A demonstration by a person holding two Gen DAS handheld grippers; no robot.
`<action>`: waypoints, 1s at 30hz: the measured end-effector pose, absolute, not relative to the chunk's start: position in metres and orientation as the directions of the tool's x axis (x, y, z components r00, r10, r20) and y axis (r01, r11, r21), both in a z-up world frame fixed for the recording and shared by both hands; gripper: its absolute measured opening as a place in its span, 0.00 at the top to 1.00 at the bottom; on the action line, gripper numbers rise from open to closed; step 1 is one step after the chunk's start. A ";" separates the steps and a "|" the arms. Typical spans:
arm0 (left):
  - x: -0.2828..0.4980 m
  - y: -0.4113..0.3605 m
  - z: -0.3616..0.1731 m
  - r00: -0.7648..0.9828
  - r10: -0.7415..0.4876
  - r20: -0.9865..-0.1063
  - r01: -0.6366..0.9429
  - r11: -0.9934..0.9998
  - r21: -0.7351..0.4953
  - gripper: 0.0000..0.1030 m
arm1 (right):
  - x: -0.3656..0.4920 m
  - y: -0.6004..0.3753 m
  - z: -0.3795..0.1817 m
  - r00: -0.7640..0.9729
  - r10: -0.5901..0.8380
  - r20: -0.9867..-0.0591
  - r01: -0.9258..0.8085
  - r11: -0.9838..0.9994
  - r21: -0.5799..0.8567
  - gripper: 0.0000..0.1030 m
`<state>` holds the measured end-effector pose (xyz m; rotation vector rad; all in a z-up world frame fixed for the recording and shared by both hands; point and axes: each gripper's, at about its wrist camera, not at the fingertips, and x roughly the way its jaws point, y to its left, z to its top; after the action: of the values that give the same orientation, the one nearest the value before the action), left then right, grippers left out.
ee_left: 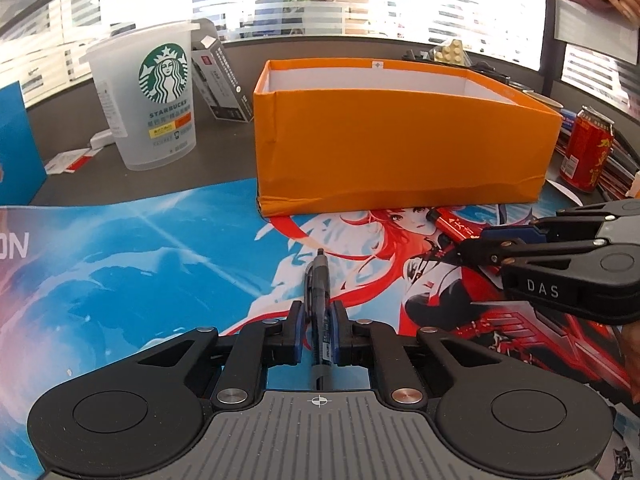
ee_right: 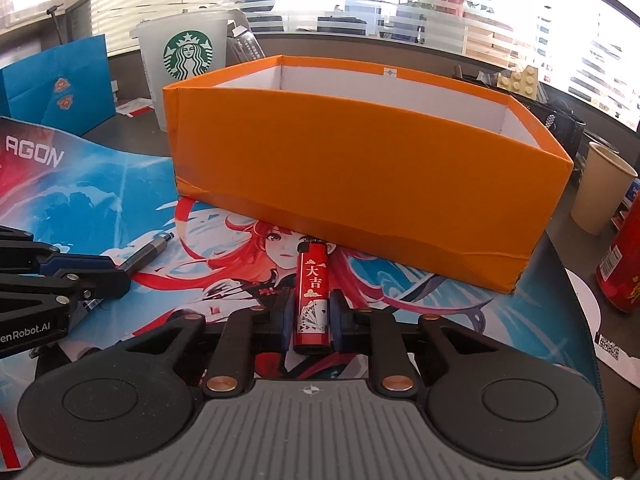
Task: Organize rigid objects
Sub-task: 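Grasp the black pen with the left tool while the right tool grasps the red lighter, then carry the black pen and red lighter over the orange box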
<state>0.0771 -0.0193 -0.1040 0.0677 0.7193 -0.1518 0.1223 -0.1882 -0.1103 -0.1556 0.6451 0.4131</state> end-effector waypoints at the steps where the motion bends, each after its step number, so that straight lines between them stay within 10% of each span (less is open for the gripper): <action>1: 0.078 -0.019 -0.104 0.740 -0.115 -0.662 0.160 0.987 0.008 0.89 | 0.122 -0.188 -0.110 0.722 0.323 -0.612 -0.419 0.908 -0.016 0.83; 30: 0.068 0.016 -0.065 0.785 -0.157 -0.600 0.122 0.988 -0.099 0.89 | 0.102 -0.196 -0.085 0.731 0.383 -0.565 -0.418 0.906 0.073 0.83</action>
<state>0.0682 0.0156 -0.0645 -0.0564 0.6517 -0.1503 0.1017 -0.1964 -0.0848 -0.0604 0.6077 0.4405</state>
